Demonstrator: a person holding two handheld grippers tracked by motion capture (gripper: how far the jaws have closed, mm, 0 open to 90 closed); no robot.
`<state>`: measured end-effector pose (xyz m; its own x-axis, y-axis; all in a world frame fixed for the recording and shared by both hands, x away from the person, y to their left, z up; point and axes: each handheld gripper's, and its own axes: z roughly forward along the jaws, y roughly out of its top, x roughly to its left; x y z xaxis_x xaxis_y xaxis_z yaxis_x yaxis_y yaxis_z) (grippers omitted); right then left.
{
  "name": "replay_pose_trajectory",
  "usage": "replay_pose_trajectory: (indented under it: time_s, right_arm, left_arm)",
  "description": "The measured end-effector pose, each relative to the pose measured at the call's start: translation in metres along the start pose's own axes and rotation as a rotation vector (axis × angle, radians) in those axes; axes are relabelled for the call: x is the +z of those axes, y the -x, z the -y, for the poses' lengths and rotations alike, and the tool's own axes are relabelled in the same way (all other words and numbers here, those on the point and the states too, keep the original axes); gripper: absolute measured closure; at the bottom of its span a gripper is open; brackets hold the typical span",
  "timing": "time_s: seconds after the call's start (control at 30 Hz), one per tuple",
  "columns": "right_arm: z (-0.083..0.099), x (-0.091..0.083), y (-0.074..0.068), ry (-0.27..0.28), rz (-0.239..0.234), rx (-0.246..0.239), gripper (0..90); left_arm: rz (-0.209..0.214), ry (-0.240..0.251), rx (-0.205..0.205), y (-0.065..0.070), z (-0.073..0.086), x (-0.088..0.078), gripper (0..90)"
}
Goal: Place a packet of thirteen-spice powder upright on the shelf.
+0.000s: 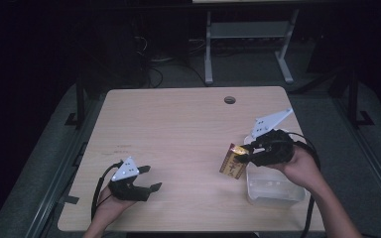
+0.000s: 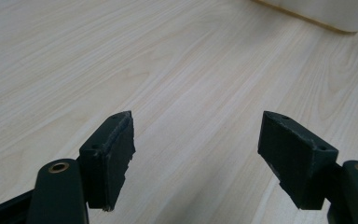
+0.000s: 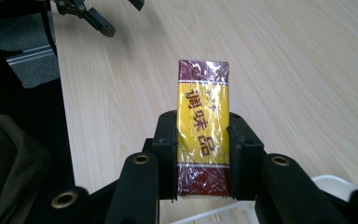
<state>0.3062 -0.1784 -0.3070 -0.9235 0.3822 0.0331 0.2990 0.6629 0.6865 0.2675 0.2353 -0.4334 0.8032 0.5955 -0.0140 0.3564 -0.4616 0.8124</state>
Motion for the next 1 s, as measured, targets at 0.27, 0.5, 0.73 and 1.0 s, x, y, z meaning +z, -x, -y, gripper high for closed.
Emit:
replay_pose_trajectory:
  time_s: [0.27,0.5,0.73,1.0]
  right_arm:
    - [0.003,-0.007,0.009,-0.022,0.003,-0.022,68.7]
    - [0.009,-0.015,0.022,-0.039,0.010,-0.037,68.7]
    - [0.014,-0.024,0.035,-0.038,0.029,-0.071,68.7]
    - [0.018,-0.033,0.052,-0.054,0.054,-0.058,68.7]
  left_arm:
    - [0.006,0.003,-0.015,-0.002,0.001,0.001,26.4]
    - [0.005,0.007,-0.031,-0.006,0.000,0.002,26.5]
    - [0.005,0.008,-0.040,-0.008,0.001,0.003,26.4]
    - [0.007,0.014,-0.048,-0.010,0.001,0.002,26.4]
